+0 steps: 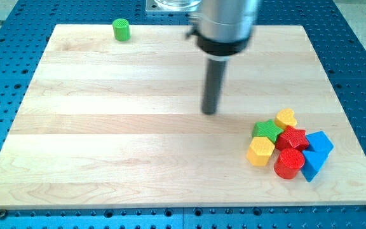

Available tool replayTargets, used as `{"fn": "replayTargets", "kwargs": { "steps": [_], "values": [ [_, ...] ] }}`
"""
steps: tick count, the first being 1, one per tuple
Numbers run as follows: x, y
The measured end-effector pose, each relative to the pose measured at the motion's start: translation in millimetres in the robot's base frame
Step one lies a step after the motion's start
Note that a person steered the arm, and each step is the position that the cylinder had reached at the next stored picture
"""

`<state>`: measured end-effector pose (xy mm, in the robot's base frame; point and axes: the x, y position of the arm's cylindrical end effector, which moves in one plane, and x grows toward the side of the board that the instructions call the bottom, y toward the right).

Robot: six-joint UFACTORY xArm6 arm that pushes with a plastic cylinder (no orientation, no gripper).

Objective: Push the green circle to the left of the heart

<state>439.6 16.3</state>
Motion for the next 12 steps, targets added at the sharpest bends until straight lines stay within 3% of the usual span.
{"fn": "replayTargets", "kwargs": {
  "steps": [1, 2, 3, 4, 6, 7, 8, 10, 11, 12],
  "values": [
    [-47.5, -104.9],
    [-126.0, -185.3],
    [-195.8, -248.0],
    [-248.4, -266.1],
    [-225.2, -167.7],
    [-172.1, -101.0],
    [-142.8, -70.2],
    [-237.1, -182.0],
    [-248.3, -150.7],
    [-225.9, -72.4]
  ]
}}
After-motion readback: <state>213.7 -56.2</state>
